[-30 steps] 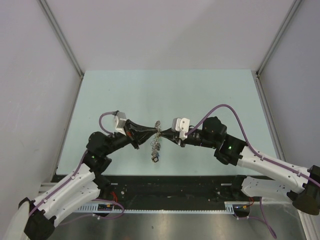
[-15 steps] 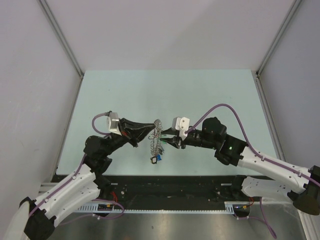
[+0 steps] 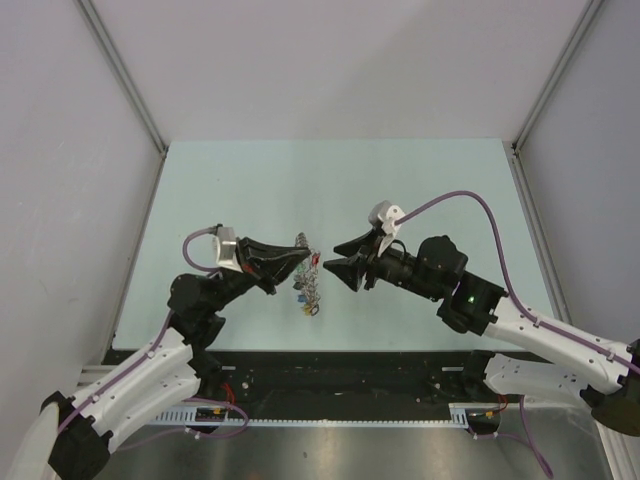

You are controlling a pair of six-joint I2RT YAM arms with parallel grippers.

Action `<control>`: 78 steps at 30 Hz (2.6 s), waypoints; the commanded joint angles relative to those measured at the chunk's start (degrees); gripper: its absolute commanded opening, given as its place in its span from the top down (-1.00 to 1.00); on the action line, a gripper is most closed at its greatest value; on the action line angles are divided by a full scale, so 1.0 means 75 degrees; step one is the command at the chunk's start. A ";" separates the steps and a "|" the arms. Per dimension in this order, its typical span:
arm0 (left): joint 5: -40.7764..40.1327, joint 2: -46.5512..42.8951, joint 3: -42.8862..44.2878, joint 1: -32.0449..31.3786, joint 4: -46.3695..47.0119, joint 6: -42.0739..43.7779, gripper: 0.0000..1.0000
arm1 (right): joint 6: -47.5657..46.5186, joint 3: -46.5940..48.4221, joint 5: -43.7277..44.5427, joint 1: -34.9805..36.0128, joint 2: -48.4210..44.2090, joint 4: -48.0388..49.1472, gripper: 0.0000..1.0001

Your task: Put the keys on the keyring

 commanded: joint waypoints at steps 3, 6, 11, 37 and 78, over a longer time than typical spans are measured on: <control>0.0042 0.0003 -0.0109 0.0005 0.1215 0.0102 1.00 | 0.3137 0.0256 0.1122 -0.0133 -0.0025 0.0261 -0.04; 0.0054 0.0085 -0.0179 -0.0006 0.1438 0.0079 0.99 | 0.3513 0.0221 0.1075 -0.0215 0.0010 0.0364 -0.04; 0.0066 0.0295 -0.0215 0.0005 0.1743 0.0067 1.00 | 0.3854 0.0185 0.0514 -0.0344 0.0092 0.0728 -0.03; -0.0180 0.0062 -0.0297 0.0005 0.1779 0.0231 1.00 | 0.4394 0.0138 -0.0906 -0.0544 0.0796 0.0975 0.55; -0.0402 -0.0384 -0.0062 0.0005 0.0443 0.0969 0.99 | 0.1476 0.0525 -0.1292 -0.0626 0.0175 0.0119 0.82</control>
